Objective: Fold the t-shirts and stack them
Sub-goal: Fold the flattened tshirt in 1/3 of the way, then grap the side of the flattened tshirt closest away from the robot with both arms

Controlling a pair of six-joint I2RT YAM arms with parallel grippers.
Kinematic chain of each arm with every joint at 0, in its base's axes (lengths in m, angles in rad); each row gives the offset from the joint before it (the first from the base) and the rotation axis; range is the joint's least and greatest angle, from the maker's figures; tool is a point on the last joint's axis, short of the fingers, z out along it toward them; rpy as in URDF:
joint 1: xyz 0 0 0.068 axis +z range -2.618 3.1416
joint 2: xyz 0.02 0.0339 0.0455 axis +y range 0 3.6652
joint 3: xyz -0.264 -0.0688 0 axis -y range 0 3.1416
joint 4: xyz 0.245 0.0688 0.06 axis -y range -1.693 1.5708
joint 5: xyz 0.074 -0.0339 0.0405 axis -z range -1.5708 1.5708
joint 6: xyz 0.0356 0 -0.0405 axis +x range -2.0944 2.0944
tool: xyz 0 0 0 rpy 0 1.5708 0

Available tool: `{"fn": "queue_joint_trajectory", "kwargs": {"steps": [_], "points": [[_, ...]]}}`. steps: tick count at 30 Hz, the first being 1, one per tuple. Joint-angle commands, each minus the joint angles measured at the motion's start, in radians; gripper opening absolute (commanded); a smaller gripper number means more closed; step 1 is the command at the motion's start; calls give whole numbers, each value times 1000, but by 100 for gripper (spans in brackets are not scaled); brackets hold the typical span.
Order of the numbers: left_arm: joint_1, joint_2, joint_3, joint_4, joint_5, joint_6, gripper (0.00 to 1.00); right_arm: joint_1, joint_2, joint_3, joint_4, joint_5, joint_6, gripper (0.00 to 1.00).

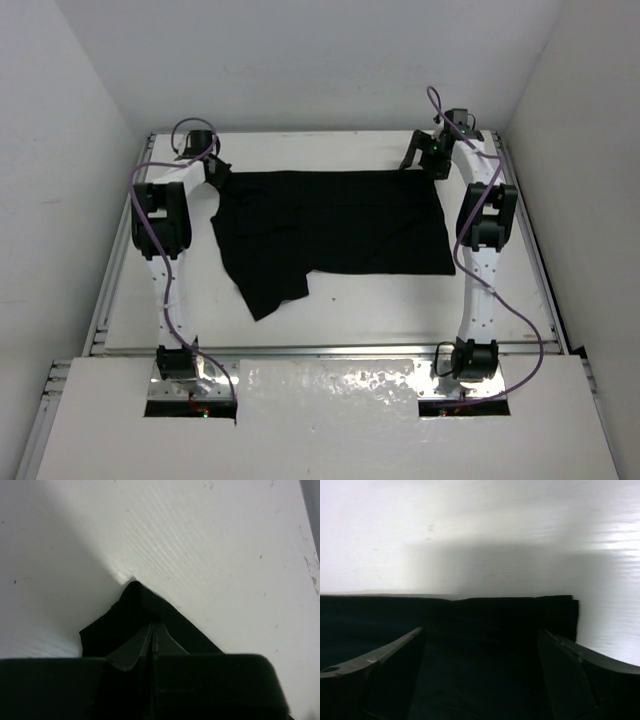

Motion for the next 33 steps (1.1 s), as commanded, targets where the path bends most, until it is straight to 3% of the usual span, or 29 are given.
{"fn": "queue_joint_trajectory", "kwargs": {"steps": [1,3,6,7,10,11,13,16,18,19,20,22,25,27,31,33], "points": [[16,-111,-42,54,19,29,0,36,-44,31,66,-148,33,95],[14,-178,-61,83,25,44,2,63,-102,-10,146,-139,58,99],[14,-256,-67,112,16,76,21,126,-162,-47,234,-83,91,99],[14,-275,-72,138,13,93,39,137,-172,-46,246,-67,108,99],[13,-333,-63,160,-4,119,73,186,-196,-18,274,-35,104,99],[13,-349,-44,158,-6,128,75,220,-205,-5,269,21,92,99],[6,-362,-18,76,2,136,75,254,-260,-21,249,98,61,99],[-61,-497,-71,-118,-60,87,74,301,-444,-202,158,259,126,99],[-133,-620,-279,-182,-105,-4,73,313,-605,-556,197,296,177,99],[-154,-772,-377,-186,-154,-43,73,314,-782,-698,288,281,196,99],[-190,-854,-558,-186,-176,-133,72,315,-863,-921,307,277,199,99],[-234,-1056,-735,-169,-167,-134,71,315,-1071,-1138,295,302,191,99],[-360,-1216,-835,-363,-230,-166,74,301,-1294,-1338,249,381,173,99],[-395,-1282,-919,-471,-164,-181,73,254,-1365,-1411,222,360,159,99],[-533,-1304,-1003,-572,-119,-207,57,189,-1367,-1463,211,310,148,99],[-575,-1289,-1036,-604,-128,-232,57,186,-1376,-1495,243,298,147,99]]}}
